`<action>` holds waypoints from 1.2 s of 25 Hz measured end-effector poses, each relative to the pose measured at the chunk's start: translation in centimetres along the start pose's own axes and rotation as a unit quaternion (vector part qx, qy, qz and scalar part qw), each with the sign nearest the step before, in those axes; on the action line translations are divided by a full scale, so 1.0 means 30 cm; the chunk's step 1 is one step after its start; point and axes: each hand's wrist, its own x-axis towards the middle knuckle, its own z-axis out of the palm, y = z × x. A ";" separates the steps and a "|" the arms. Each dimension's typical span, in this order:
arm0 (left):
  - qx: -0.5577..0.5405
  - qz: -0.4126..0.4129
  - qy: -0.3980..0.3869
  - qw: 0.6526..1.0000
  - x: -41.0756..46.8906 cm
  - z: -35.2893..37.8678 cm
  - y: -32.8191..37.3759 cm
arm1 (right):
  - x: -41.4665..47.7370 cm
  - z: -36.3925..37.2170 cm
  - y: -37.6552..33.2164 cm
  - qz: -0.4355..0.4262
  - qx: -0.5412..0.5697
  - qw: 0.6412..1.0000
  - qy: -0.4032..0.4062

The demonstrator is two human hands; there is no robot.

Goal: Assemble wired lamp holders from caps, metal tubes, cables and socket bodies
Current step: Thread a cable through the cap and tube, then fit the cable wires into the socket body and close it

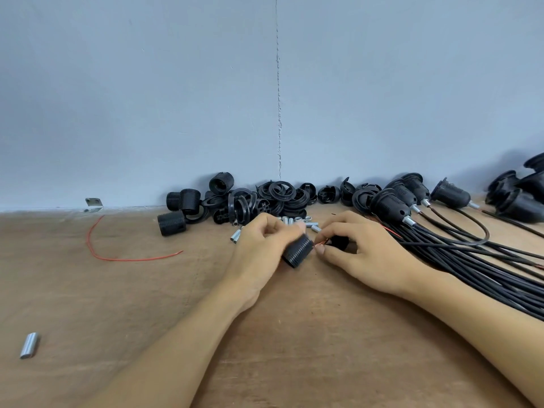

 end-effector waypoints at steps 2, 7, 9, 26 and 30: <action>0.085 0.034 -0.004 0.996 -0.004 0.001 -0.012 | -0.001 0.001 0.001 -0.019 -0.002 1.000 0.021; 0.209 0.099 -0.069 0.970 -0.006 -0.028 -0.004 | 0.006 -0.006 0.007 0.012 0.069 0.997 0.022; 0.317 0.128 -0.101 0.934 -0.009 -0.041 -0.001 | 0.007 -0.011 0.002 0.054 0.131 0.990 0.007; 0.149 0.109 -0.090 0.979 0.005 -0.056 -0.015 | -0.006 -0.011 -0.037 0.115 0.250 0.961 -0.026; 0.151 0.121 -0.089 0.977 0.001 -0.051 -0.021 | -0.007 -0.013 -0.045 0.110 0.238 0.965 -0.023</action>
